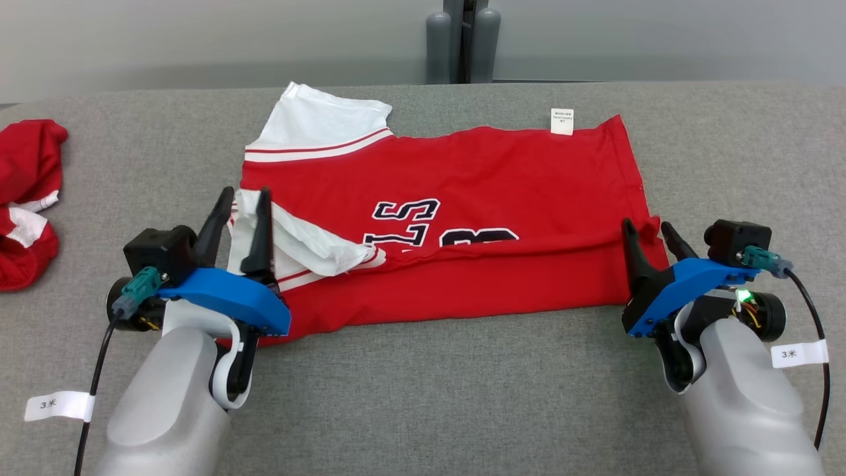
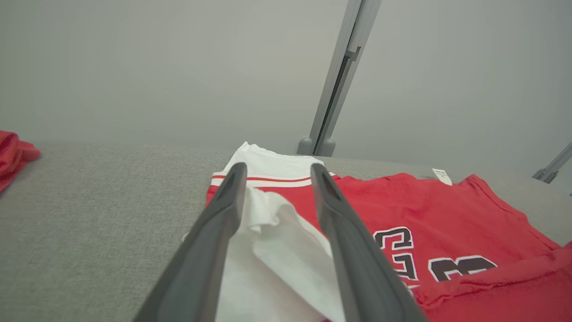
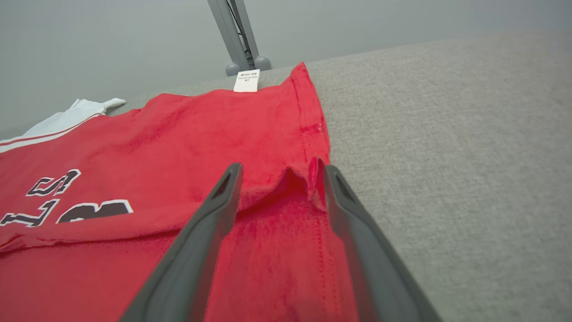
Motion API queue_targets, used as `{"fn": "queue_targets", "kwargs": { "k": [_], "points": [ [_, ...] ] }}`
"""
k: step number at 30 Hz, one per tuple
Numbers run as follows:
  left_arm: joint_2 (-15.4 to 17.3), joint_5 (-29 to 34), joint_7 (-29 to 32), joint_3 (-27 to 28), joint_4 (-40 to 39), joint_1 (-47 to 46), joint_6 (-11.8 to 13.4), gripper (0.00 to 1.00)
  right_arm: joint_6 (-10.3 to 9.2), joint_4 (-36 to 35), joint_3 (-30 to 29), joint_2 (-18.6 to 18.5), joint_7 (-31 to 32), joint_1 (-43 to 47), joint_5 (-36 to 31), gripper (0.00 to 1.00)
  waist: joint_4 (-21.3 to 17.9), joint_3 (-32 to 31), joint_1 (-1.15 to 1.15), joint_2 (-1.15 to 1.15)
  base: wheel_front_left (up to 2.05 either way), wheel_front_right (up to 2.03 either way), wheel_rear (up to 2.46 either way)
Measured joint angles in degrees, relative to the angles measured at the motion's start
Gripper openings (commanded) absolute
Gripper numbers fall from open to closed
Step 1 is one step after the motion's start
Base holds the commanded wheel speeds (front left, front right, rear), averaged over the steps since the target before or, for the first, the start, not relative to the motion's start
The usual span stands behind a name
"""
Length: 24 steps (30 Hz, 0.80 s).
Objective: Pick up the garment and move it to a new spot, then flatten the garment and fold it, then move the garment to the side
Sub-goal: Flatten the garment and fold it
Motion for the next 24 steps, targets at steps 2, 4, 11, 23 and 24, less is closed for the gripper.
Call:
{"fn": "queue_targets", "kwargs": {
  "k": [2,4,11,23,24],
  "points": [
    [-0.1,0.3,-0.1,-0.1,-0.1,-0.4,-0.9,1.0,0.0,0.8,0.1,0.0,-1.4,-0.4,-1.0,1.0,0.1,0.0,0.0,0.0,0.0,0.0,0.0],
    [-0.3,0.6,-0.1,-0.2,-0.2,-0.3,-1.3,1.0,0.0,1.1,0.0,0.0,-2.8,-0.5,-1.3,1.0,0.3,-0.1,0.0,0.0,0.0,0.0,0.0],
    [0.2,1.1,-0.2,0.8,-4.6,4.1,-1.9,1.0,0.0,-2.4,-2.0,0.0,-6.0,1.7,-3.1,1.0,0.8,-1.3,0.0,0.0,0.0,0.0,0.0],
    [3.7,-3.1,8.7,2.3,-10.0,17.8,2.2,1.0,0.0,-16.5,-5.0,0.0,1.8,15.0,-8.2,1.0,1.5,-3.3,-0.01,0.0,0.0,0.0,0.0],
    [3.7,-3.8,9.8,2.5,-10.4,18.3,2.3,1.0,0.0,-17.7,-5.1,0.0,2.4,15.8,-7.9,1.0,1.5,-3.2,-0.01,0.0,0.0,0.0,0.0]
  ]
}}
